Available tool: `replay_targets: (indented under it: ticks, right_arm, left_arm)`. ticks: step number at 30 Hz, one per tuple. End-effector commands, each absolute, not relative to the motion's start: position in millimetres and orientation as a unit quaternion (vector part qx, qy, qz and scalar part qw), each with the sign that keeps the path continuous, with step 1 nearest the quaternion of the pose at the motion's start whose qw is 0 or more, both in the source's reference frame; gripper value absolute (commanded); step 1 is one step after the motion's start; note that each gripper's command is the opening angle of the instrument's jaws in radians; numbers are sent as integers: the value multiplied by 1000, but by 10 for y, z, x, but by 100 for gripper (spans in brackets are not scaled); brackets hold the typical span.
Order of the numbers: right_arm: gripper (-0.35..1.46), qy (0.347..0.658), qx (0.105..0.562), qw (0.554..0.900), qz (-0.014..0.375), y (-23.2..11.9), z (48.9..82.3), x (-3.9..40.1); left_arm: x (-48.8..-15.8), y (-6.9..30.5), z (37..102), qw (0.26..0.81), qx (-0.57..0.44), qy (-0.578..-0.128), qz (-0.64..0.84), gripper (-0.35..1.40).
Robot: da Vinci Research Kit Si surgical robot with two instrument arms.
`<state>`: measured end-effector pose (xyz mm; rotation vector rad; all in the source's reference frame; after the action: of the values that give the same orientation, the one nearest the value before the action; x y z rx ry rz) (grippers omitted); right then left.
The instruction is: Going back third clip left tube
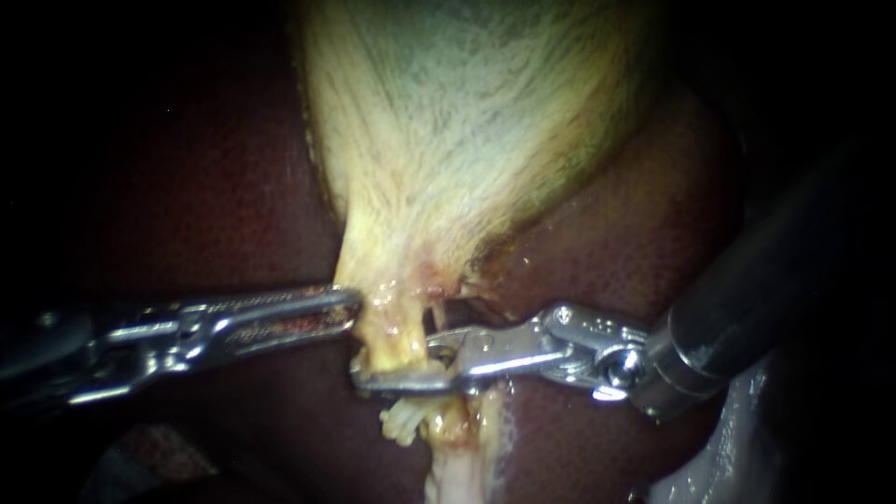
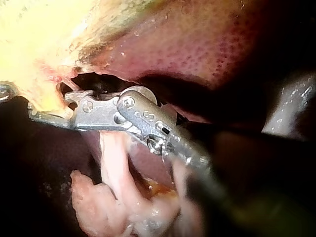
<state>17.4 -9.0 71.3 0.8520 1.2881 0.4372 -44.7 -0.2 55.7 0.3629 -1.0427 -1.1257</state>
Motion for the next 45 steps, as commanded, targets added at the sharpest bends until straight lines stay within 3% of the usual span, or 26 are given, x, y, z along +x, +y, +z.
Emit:
replay_targets:
  ticks: [1,8,10,13,16,22,31,45]
  right_arm:
    - [-34,577,382,695,196,-90,713,174]
    - [-27,577,382,695,196,-89,713,174]
    - [-7,579,378,696,192,-89,714,175]
    - [37,584,368,700,183,-88,716,180]
    - [52,588,359,704,173,-87,719,186]
    - [58,598,339,711,147,-83,720,185]
    - [60,601,322,717,146,-77,729,166]
    - [60,602,318,718,148,-81,719,90]
  left_arm:
    - [-447,-2,556,705,163,-469,-506,-35]
    - [-447,-2,556,705,163,-469,-506,-35]
    - [-447,-3,556,705,163,-469,-506,-35]
    - [-446,-3,555,705,163,-469,-506,-35]
    - [-446,-3,555,705,163,-469,-506,-35]
    - [-446,-3,555,705,163,-469,-506,-35]
    - [-445,-5,552,705,163,-469,-506,-35]
    - [-445,-5,551,705,163,-469,-506,-35]
